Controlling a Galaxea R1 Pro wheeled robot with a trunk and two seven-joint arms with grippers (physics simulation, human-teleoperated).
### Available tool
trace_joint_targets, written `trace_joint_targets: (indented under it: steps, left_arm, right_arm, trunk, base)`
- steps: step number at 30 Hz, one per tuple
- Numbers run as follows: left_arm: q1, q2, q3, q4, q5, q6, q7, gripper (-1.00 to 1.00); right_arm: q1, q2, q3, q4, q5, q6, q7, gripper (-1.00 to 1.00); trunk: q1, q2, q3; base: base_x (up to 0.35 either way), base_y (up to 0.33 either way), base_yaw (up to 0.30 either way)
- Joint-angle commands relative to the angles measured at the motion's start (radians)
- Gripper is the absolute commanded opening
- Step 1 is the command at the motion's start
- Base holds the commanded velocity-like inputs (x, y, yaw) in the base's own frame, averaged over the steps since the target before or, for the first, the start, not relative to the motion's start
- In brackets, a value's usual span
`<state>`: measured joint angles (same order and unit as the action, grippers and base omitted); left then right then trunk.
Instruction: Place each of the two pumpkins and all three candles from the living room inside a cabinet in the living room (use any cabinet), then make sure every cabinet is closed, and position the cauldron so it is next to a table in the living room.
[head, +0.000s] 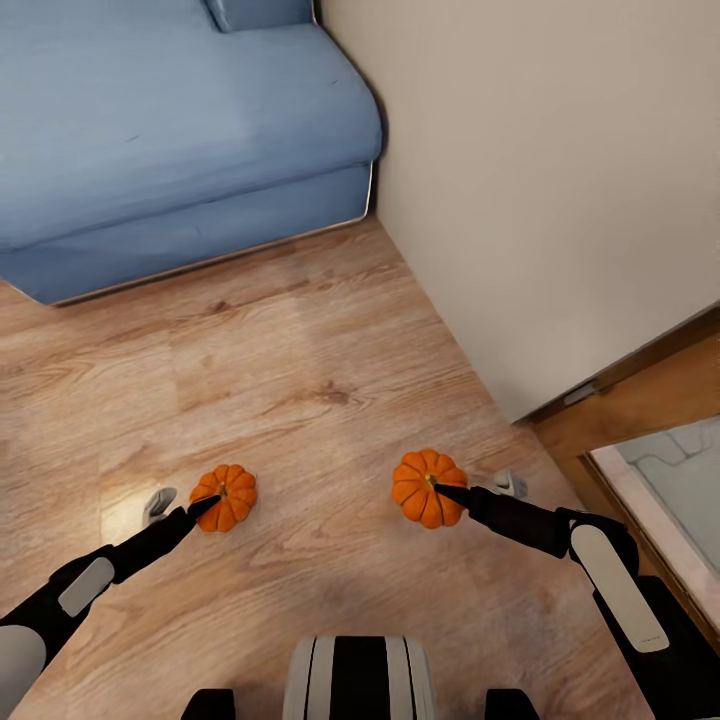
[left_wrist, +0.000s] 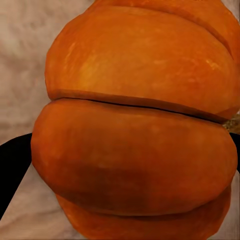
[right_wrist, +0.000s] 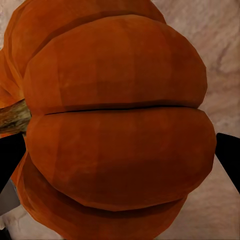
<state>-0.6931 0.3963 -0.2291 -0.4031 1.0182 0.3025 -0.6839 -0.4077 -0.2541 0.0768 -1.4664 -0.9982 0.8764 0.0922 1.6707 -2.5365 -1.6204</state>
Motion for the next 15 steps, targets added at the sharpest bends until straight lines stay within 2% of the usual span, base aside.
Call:
trace_joint_targets:
  steps: [1, 5, 9, 13, 15]
  left_arm:
    - [0.000, 0.001, -0.004, -0.004, 0.008, 0.009, -0.001, -1.00]
    - [0.001, 0.002, -0.004, -0.071, 0.009, 0.026, -0.001, -1.00]
    - [0.002, 0.008, 0.004, -0.243, 0.009, 0.120, -0.001, -1.00]
    - [0.006, 0.012, 0.009, -0.338, 0.010, 0.206, 0.000, -1.00]
    - [0.007, 0.013, 0.010, -0.356, 0.011, 0.227, 0.001, -1.00]
  right_arm:
    - [0.000, -0.001, 0.001, 0.000, 0.009, 0.003, 0.007, -1.00]
    - [0.000, -0.001, 0.001, 0.000, 0.009, 0.003, 0.007, -1.00]
    - [0.000, -0.001, 0.001, 0.000, 0.010, 0.003, 0.008, -1.00]
    - [-0.001, -0.001, 0.001, 0.000, 0.010, 0.003, 0.008, -1.00]
    - [0.000, -0.001, 0.001, 0.000, 0.010, 0.002, 0.008, -1.00]
  trunk:
    - [-0.001, 0.000, 0.003]
    - [-0.002, 0.001, 0.019]
    - [-0.004, 0.002, 0.034]
    - [-0.006, 0.003, 0.050]
    - [-0.007, 0.003, 0.058]
  base:
    - [0.000, 0.000, 0.000]
    - [0.000, 0.000, 0.000]
    - [0.000, 0.000, 0.000]
    - [0.000, 0.000, 0.000]
    - [0.000, 0.000, 0.000]
